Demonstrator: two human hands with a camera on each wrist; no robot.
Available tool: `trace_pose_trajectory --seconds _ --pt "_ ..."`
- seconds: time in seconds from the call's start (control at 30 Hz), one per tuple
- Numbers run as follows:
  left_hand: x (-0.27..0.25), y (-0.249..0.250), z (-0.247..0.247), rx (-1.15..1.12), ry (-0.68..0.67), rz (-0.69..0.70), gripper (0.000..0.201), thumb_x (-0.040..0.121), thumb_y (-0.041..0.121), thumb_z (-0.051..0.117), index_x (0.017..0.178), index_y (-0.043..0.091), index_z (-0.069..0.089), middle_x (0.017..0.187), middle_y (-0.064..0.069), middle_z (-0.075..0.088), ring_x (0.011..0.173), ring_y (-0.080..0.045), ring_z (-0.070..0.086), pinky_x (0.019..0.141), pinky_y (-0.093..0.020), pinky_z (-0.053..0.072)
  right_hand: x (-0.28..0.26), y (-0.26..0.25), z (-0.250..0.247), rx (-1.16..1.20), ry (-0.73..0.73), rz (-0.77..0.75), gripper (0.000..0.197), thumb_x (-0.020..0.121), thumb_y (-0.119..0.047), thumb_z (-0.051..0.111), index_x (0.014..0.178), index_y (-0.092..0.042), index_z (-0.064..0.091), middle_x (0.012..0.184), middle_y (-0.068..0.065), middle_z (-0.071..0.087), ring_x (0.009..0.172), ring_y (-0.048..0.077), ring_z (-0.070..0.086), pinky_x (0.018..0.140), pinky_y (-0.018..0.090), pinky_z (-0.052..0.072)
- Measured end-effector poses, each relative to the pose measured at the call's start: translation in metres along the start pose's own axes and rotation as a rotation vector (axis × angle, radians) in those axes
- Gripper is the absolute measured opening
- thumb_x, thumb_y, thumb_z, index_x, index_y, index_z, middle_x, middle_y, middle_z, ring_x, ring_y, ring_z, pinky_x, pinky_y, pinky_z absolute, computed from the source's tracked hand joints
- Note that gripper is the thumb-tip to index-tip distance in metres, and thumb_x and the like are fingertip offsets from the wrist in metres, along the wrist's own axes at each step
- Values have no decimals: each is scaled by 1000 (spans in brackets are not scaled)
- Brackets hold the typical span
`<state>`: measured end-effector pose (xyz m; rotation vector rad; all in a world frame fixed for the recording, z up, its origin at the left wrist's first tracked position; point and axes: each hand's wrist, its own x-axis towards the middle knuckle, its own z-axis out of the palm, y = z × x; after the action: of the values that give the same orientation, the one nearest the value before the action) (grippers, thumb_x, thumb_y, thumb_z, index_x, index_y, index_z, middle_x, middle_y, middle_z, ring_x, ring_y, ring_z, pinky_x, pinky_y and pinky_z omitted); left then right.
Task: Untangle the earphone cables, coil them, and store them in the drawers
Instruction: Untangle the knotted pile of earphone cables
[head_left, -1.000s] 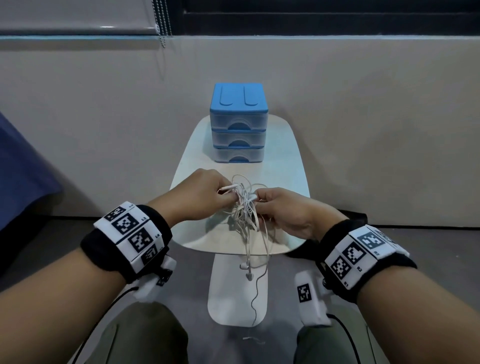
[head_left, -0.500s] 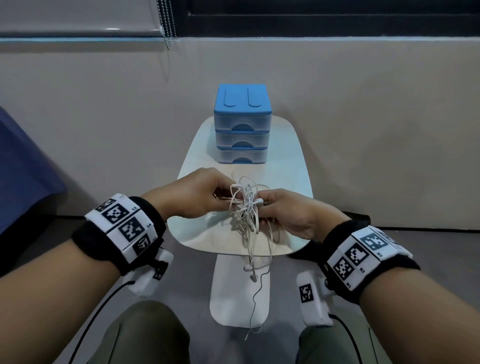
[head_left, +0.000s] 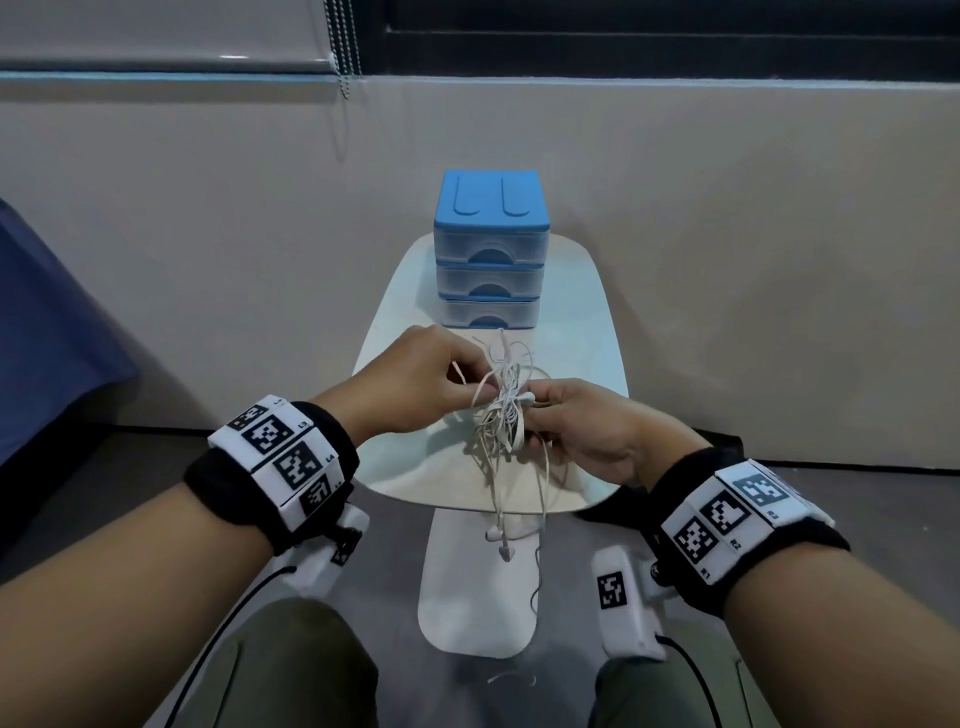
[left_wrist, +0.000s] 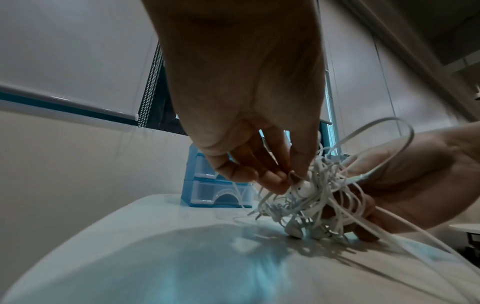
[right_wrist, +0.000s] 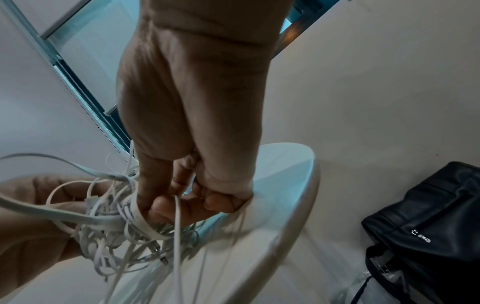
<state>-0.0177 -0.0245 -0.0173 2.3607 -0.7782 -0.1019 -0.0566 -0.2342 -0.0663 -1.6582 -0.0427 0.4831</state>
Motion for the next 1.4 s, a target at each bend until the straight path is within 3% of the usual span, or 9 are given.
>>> trace_pose_trajectory --seconds 0.2,0.33,0.47,0.57,0.7,0.83,0.97,1.17,1.4 --pt "0 3 -4 131 -102 70 12 89 27 80 84 19 74 79 1 71 77 -20 65 77 -41 54 5 -2 -5 53 61 35 19 90 -12 66 106 -3 72 98 22 64 85 28 53 68 32 35" --pt "1 15 -20 131 -89 87 13 92 25 77 82 24 70 82 9 70 81 -12 66 80 -38 56 -13 -32 -9 -305 223 0 4 95 -5 64 96 -8 66 78 8 63 62 11 55 59 27 38" --pt "2 28 -28 220 -115 100 9 93 23 72 86 24 67 90 10 68 89 -12 64 83 -36 54 -25 -75 2 -372 579 -404 18 88 1 68 97 -15 71 82 1 67 74 16 63 68 26 50" --pt "3 39 -34 180 -113 106 5 93 20 72 95 16 69 93 3 70 90 -17 65 84 -33 53 -23 -84 16 -427 466 -582 16 89 -16 74 98 -28 69 93 -6 74 88 10 69 85 27 56" --pt "0 36 -45 -94 4 18 12 93 25 75 87 16 69 85 2 75 85 -16 70 79 -33 54 -19 -58 10 -653 373 -509 6 90 -36 68 93 -41 69 76 -10 68 76 10 65 80 43 58" --pt "-8 28 -41 -374 119 -40 18 100 29 67 96 12 63 89 -1 79 84 -11 70 73 -21 47 -23 -36 2 -660 314 -376 13 94 -29 70 84 -21 75 77 -1 72 76 18 64 85 48 57" --pt "-12 21 -30 -490 153 -36 15 103 29 62 98 15 60 87 -5 78 89 -24 71 84 -48 53 -31 -59 8 -323 417 -376 18 96 -26 70 85 -14 76 75 5 69 68 10 61 64 23 48" --pt "-12 28 -25 -616 139 18 18 101 13 63 106 -2 56 82 -11 66 74 -24 60 73 -41 52 -29 -88 27 -709 419 -348 30 99 -32 64 77 -12 72 66 1 66 56 15 57 59 37 53" --pt "-12 21 -27 -479 -20 15 16 92 13 77 77 17 71 94 -21 70 79 -18 59 70 -32 45 -29 -122 41 -806 644 -829 11 94 -13 59 85 -16 64 69 -3 68 66 18 67 64 36 53"
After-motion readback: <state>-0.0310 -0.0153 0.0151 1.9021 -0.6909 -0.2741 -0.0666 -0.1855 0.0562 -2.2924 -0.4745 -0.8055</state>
